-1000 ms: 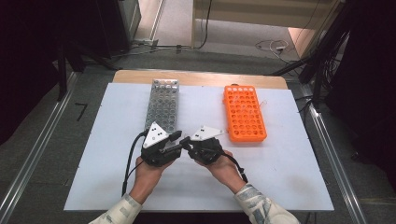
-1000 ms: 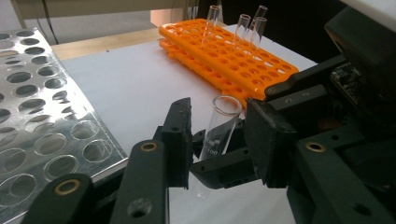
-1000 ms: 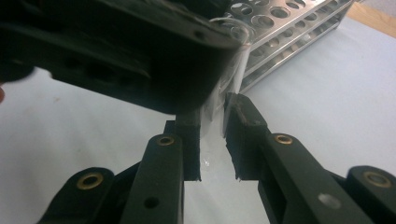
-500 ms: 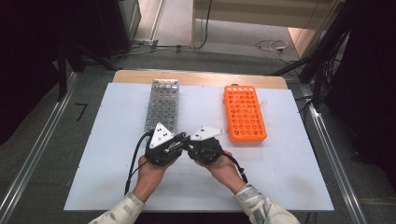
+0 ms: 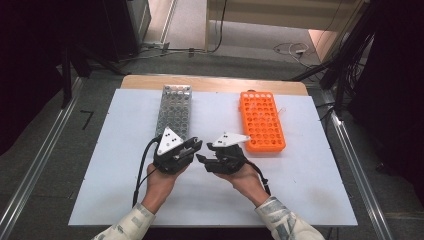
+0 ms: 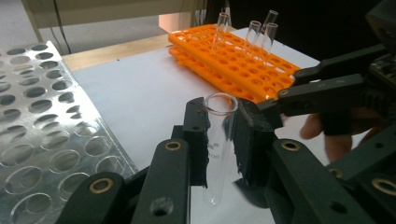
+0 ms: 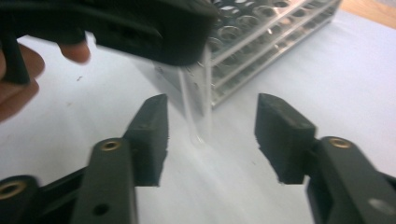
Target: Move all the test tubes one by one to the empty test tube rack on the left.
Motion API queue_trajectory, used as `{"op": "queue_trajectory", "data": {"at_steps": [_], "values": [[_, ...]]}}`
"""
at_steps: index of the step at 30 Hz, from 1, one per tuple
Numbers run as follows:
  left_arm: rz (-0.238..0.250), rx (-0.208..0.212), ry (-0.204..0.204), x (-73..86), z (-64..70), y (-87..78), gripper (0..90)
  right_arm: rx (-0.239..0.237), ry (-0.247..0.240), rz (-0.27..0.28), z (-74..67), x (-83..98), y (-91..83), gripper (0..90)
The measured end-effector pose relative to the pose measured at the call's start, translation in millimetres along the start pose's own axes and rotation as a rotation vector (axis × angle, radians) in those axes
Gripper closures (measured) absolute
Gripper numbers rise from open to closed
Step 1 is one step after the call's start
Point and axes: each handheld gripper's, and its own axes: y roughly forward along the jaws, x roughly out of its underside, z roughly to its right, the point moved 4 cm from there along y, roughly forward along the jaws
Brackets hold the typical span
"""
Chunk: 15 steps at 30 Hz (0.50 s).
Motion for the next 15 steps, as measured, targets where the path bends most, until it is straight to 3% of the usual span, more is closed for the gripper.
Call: {"op": "queue_trajectory", "data": {"at_steps": [5, 8, 9, 15], "values": [[0.021, -0.01, -0.02, -6.1, -5.1, -4.7, 75.8, 0.041, 0.033, 0.005, 17.5, 7.3, -22.5, 36.4], [0.027, -0.012, -0.025, -8.8, -7.2, -6.8, 75.8, 0.087, 0.079, 0.007, 41.1, 16.5, -37.7, 33.9], [0.03, -0.013, -0.026, -9.8, -7.8, -7.7, 75.8, 0.087, 0.079, 0.007, 41.1, 16.5, -37.7, 33.9], [0.039, -0.022, -0.039, -14.0, -13.0, -12.8, 75.8, 0.171, 0.154, -0.009, 78.0, 37.3, -54.4, 33.0]]}}
